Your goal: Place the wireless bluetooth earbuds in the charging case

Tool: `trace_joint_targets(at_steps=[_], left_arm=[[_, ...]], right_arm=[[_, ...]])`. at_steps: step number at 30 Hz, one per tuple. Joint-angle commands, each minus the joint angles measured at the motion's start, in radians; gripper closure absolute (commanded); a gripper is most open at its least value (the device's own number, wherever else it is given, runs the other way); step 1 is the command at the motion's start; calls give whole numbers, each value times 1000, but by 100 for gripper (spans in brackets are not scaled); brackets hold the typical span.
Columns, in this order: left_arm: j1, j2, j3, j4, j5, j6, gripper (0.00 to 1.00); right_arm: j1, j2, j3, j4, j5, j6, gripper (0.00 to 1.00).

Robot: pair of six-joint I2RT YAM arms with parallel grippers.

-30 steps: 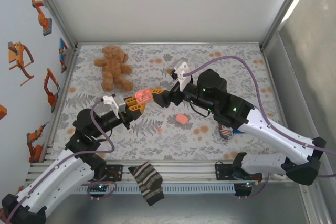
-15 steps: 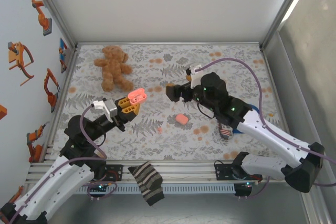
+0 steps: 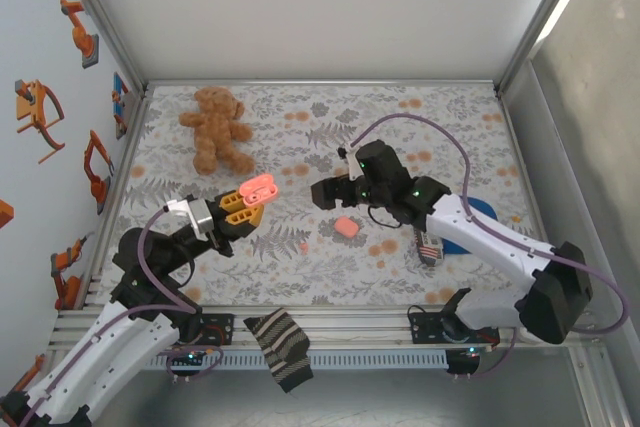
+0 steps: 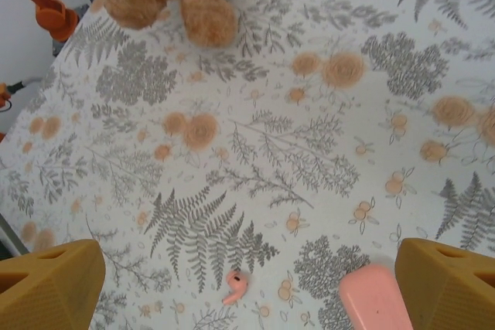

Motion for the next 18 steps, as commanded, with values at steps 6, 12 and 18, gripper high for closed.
trace_joint_targets(at_steps=[6, 12, 18], left_arm=[[-5, -22, 14, 35, 39, -23, 95], [-4, -21, 14, 27, 38, -22, 95], [-4, -15, 10, 27, 38, -23, 95]], right_arm=[[-2, 128, 59, -75, -160, 38, 17], [2, 226, 72, -68, -240, 69, 33], [30, 308, 101, -92, -237, 96, 40]])
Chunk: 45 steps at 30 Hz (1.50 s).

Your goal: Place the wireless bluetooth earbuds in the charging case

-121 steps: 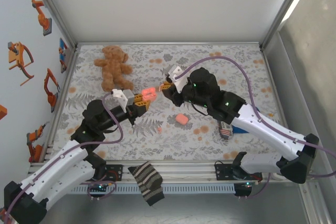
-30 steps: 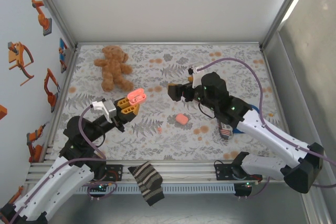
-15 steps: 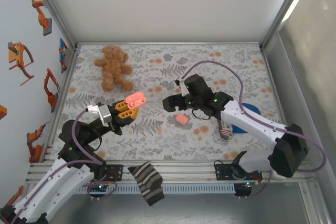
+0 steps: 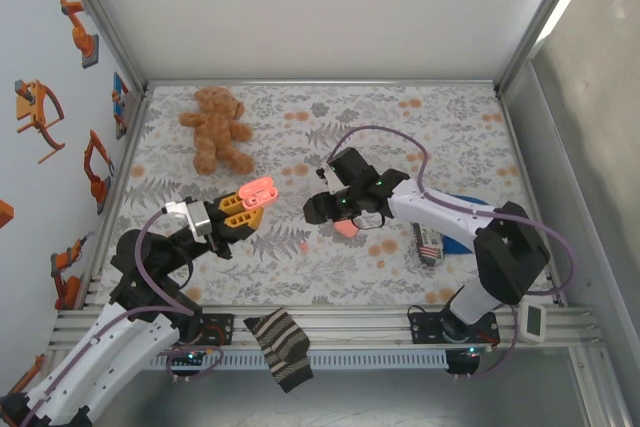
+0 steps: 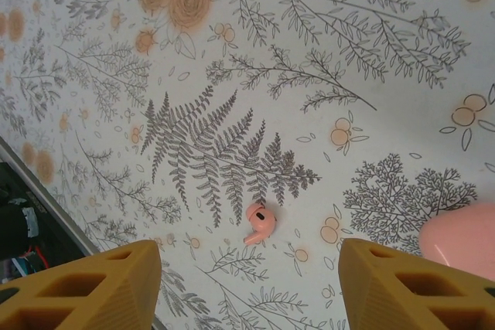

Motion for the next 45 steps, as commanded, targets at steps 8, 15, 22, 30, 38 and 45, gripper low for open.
trace_joint_targets(at_steps=[8, 15, 22, 30, 38, 45], left_arm=[[-4, -6, 6, 25, 9, -13, 95], [-4, -13, 5, 12, 1, -9, 95], [-4, -26, 0, 0, -8, -9, 95], [-5, -39, 2, -14, -15, -4, 95], [-4, -42, 4, -22, -17, -1, 94], [-4, -41, 5, -25, -19, -1, 94]], right_arm=[[81, 145, 89, -27, 0, 70, 42], [118, 245, 176, -138, 57, 68, 46], [145, 314, 233, -223, 108, 56, 50], [178, 381, 287, -256, 117, 40, 51], [189, 415, 315, -289, 148, 28, 53], [195, 443, 333, -297, 149, 27, 58]])
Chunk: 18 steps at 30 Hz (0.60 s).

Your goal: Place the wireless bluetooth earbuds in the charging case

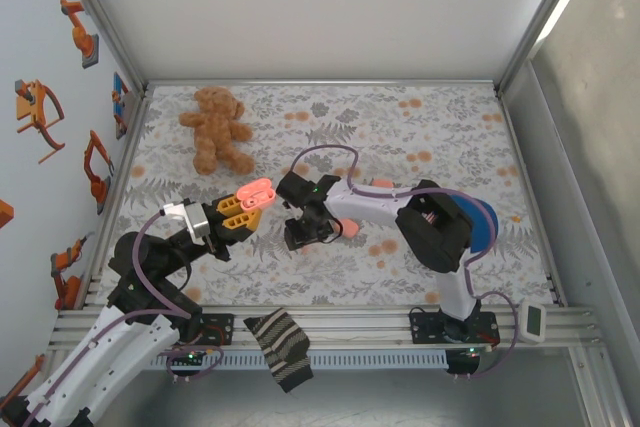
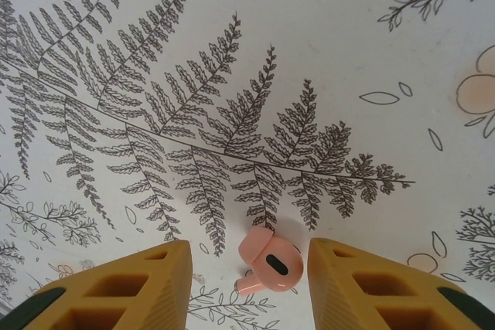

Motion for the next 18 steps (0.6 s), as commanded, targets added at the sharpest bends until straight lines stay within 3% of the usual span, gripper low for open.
trace_joint_targets(at_steps=[1, 18], left_arm=[[-4, -10, 5, 12, -6, 1, 94], [-4, -11, 9, -6, -11, 10, 94]], right_arm=[[11, 36, 33, -38, 20, -9, 58], [37, 102, 98, -124, 63, -51, 69]])
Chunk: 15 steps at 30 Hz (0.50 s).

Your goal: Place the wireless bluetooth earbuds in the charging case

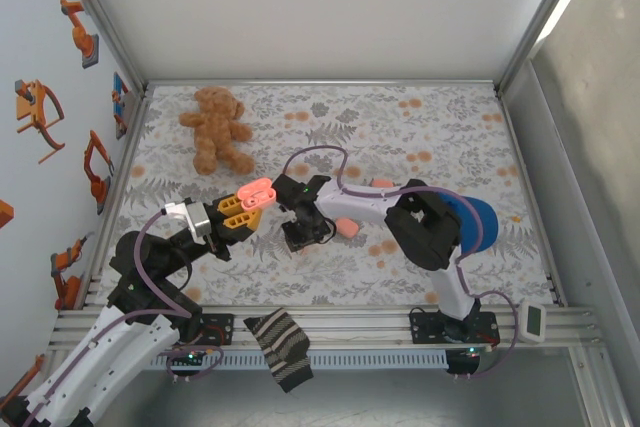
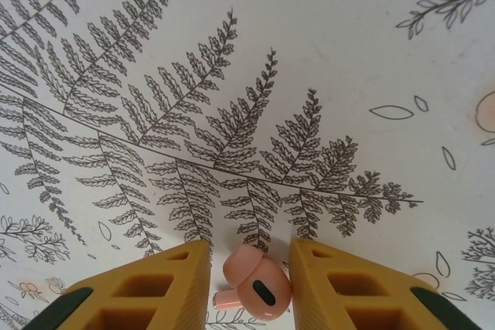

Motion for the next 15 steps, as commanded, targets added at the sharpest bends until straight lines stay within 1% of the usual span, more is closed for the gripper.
trace_joint_targets(at_steps=[1, 9, 15], left_arm=[[-4, -12, 9, 10, -2, 9, 94], [-4, -17, 9, 2, -2, 10, 94], [-5, -17, 9, 3, -4, 10, 94]], right_arm=[[17, 34, 18, -42, 16, -16, 69], [22, 34, 24, -58, 26, -28, 71], [30, 31, 37, -89, 36, -47, 70]])
